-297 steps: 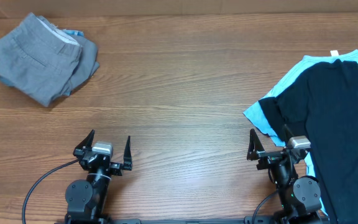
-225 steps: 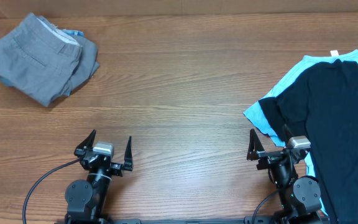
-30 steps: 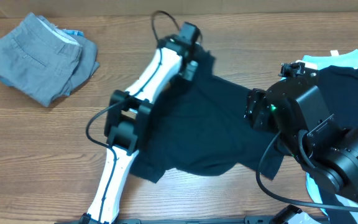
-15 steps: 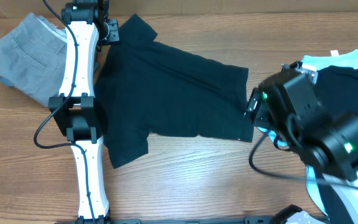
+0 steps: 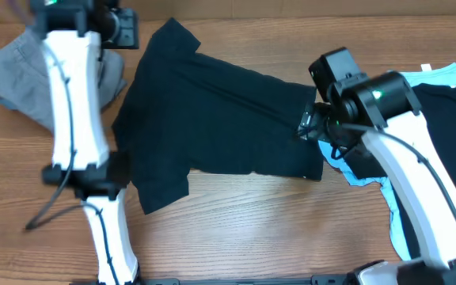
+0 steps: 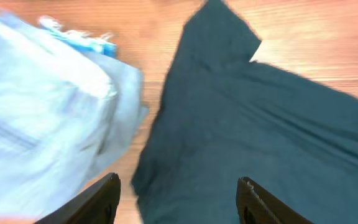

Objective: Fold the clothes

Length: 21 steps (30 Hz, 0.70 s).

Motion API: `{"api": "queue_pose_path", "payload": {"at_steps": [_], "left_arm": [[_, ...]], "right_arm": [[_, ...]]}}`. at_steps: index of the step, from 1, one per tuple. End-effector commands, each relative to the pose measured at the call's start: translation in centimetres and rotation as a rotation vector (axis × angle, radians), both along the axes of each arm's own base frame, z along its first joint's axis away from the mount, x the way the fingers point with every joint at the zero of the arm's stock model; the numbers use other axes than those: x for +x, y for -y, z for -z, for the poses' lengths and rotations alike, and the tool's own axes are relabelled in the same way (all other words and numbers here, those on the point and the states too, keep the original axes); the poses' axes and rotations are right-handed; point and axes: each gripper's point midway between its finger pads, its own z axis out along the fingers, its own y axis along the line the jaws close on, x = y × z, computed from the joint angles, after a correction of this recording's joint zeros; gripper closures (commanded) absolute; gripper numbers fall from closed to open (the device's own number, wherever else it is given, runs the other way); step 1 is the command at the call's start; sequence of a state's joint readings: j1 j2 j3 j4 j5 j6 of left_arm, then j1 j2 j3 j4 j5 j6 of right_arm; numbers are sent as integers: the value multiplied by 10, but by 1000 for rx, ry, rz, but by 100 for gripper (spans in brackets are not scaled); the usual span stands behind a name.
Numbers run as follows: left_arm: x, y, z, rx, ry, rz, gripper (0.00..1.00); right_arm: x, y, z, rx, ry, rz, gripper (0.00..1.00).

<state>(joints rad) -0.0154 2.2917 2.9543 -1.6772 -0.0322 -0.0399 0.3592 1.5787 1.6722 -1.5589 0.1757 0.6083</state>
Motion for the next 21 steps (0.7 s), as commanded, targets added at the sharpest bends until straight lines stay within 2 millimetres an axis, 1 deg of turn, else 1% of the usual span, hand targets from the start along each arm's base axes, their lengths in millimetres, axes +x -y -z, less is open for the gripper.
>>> {"api": "queue_pose_path", "payload": {"at_steps": [1,3,5,7,9,12,13,16,17,18,19,21], "left_arm": [[-42,-8,-79,23,178,2,32],[-62,-8,-103,22,227,2,30],[-83,-8,-121,22,260,2,28],[-105,-7,-131,19,268,5,26],[-126,-9,-131,26,246,-1,25],[-154,-13,-113,38,164,-26,22],[-160,-13,-104,32,131,-33,21],[-177,-13,-74,21,22,-53,20],[-182,-14,-61,18,-21,-65,16],[-186,-15,-51,23,-57,-70,11],[-189,-16,-41,33,-94,-75,0],[-197,-22,-21,42,-162,-108,0]], "right_arm": [[0,6,15,71,-59,-17,8],[1,12,30,115,-90,-13,8],[0,19,49,154,-122,1,7],[-5,19,72,229,-165,-7,7],[-10,18,94,294,-191,4,9],[-11,20,127,335,-185,32,16],[-11,21,137,342,-178,42,20],[-15,25,162,352,-167,111,24],[-16,25,169,355,-162,128,24],[-16,25,176,358,-157,142,24],[-18,25,183,360,-151,153,24],[-19,23,192,375,-141,163,26]]}}
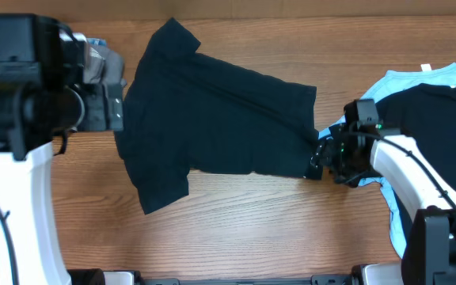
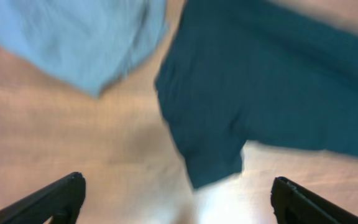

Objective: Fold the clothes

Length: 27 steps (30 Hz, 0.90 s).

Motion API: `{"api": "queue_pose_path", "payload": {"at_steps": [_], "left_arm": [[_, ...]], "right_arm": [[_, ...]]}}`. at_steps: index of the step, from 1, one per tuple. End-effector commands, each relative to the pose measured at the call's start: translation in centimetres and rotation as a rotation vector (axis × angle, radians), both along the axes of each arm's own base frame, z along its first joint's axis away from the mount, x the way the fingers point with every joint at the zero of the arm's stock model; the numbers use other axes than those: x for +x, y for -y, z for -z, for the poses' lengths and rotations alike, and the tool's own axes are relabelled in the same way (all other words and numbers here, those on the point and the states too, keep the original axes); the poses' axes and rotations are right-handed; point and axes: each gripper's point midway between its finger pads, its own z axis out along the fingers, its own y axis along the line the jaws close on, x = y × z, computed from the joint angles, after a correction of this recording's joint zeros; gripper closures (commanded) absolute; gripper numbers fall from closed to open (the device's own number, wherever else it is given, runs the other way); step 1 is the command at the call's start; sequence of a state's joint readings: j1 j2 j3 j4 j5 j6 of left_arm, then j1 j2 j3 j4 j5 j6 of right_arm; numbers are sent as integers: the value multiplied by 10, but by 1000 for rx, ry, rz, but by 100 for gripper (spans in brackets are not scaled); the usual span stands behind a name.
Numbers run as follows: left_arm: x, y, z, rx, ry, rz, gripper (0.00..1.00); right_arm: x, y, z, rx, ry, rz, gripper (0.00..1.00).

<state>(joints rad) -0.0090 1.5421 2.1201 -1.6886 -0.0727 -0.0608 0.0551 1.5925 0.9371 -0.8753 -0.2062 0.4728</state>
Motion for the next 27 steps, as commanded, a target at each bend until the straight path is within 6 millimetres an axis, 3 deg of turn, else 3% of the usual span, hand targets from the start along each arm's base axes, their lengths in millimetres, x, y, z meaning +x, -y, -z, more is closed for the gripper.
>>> {"api": "queue_pose_path", "payload": {"at_steps": [1,3,12,15,18,19,22,27], "left_arm": [[-13,-13,27,12,-93,-79,0],[-18,-18,40,4,-139,-111,0],[-37,-27,87,-86,-308,-192,2],[-43,-26,102,-89,-359,-193,1],[-45,-25,118,-98,-397,-192,1],[-46,-24,124,-100,-408,-192,1],[-48,-20,142,-124,-443,-188,0],[-53,-2,178,-227,-498,-169,0]], "right_arm": [[-6,-4,11,39,-7,52,29],[-5,-4,17,42,13,52,37],[-4,-6,39,58,73,74,45],[0,-9,38,77,94,69,59],[3,-15,34,116,107,62,89],[3,-19,32,135,106,58,94],[2,-15,26,115,99,63,96],[2,6,-6,-7,119,77,96]]}}
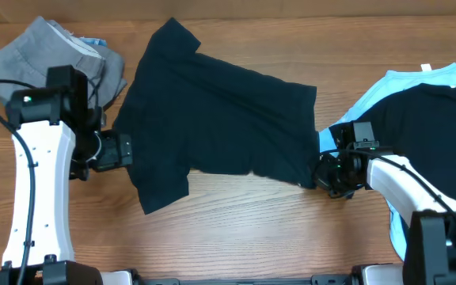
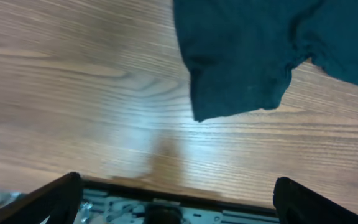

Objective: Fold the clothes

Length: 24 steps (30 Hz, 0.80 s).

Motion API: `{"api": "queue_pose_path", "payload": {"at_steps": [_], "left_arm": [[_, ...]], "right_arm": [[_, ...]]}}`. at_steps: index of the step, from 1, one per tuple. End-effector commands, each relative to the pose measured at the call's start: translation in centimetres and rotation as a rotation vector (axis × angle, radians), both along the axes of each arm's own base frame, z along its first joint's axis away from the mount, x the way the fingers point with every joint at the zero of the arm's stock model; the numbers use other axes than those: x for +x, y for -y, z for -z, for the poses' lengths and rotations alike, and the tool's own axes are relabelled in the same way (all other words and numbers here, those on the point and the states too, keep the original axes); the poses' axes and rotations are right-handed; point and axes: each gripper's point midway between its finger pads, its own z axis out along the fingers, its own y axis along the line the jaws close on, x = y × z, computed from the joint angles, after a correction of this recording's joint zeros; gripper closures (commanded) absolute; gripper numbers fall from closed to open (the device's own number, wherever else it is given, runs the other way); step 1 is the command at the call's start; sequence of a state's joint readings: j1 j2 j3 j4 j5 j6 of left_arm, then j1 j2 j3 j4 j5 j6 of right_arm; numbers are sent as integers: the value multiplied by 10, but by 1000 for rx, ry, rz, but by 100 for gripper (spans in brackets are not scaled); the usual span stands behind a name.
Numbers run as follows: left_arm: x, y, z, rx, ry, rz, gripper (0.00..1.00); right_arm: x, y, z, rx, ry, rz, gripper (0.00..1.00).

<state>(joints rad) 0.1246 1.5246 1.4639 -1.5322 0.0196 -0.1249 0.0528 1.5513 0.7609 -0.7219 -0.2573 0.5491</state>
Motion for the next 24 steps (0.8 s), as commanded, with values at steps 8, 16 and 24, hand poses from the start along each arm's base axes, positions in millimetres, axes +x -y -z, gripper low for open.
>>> {"api": "queue_pose_path", "payload": {"at_steps": [8,16,24], "left_arm": [[-32,32,94,-170,-108,-87,5],[-41,35,160,-171,-52,-148,12],[-40,58,176,-305,-2,-153,94]], "right_arm": [[9,35,-78,-195,143,41,96],[12,35,-85,-192,177,45,96],[8,41,-84,-229,162,50,96]]}}
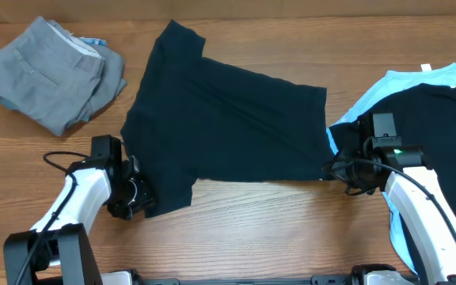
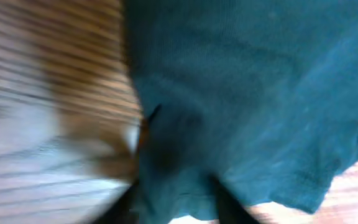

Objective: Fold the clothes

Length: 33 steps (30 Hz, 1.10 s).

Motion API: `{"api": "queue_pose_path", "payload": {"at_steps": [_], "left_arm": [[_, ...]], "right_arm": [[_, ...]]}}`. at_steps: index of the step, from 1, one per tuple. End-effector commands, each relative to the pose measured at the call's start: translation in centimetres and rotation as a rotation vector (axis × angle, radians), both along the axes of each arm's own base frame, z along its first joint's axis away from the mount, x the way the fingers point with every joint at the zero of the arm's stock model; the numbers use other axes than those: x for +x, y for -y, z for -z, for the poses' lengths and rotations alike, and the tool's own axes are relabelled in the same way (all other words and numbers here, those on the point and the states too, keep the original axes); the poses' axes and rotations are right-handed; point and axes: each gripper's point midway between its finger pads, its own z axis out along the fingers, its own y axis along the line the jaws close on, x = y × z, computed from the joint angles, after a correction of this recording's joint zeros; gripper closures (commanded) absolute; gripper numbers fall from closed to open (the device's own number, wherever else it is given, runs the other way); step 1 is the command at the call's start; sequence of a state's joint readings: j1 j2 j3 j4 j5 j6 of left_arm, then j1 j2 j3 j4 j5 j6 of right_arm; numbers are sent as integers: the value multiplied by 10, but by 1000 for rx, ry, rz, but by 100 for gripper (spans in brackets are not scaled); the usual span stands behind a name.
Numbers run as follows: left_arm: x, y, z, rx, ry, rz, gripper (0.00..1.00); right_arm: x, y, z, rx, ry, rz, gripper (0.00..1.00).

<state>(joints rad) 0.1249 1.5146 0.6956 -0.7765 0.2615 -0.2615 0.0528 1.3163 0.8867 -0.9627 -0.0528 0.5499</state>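
Note:
A black T-shirt [image 1: 228, 119] lies spread flat across the middle of the wooden table [image 1: 260, 229]. My left gripper [image 1: 138, 198] is low at its front left sleeve. In the blurred left wrist view the sleeve cloth [image 2: 260, 93] lies between the two dark fingers of the left gripper [image 2: 176, 199]; how far they have closed is unclear. My right gripper [image 1: 335, 169] sits at the shirt's front right hem corner, with its fingertips hidden under the wrist.
Folded grey shorts [image 1: 50, 71] lie at the back left over something light blue. A pile of light blue and black clothes [image 1: 442, 103] lies at the right edge, right behind the right arm.
My left gripper went from beside the shirt's left edge down onto the front left sleeve. The right gripper shifted slightly right, and the shirt's right edge moved right with it.
The left arm was at the back left over the grey shorts, then higher over the table's left, then beside the shirt, and now at its sleeve. The right gripper stayed at the front right hem corner throughout, dropping low and finally drawing that edge rightward.

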Motion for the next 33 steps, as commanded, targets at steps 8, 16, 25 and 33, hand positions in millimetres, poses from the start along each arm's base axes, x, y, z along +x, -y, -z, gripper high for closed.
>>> {"api": "queue_pose_path", "payload": {"at_steps": [8,16,25,33], "left_arm": [[-4,-2,-40,-82,-54,-48,96],[-5,-37,-103,15,1,-108,96],[-6,-37,-115,23,49,-110,96],[-7,-35,-115,14,45,-110,96]], "right_arm": [[-13,12,-4,-63,-46,21,96],[-40,11,2,-47,-158,86,64],[-55,-10,20,75,-243,65,43],[-82,-20,65,145,-314,124,43]]}}
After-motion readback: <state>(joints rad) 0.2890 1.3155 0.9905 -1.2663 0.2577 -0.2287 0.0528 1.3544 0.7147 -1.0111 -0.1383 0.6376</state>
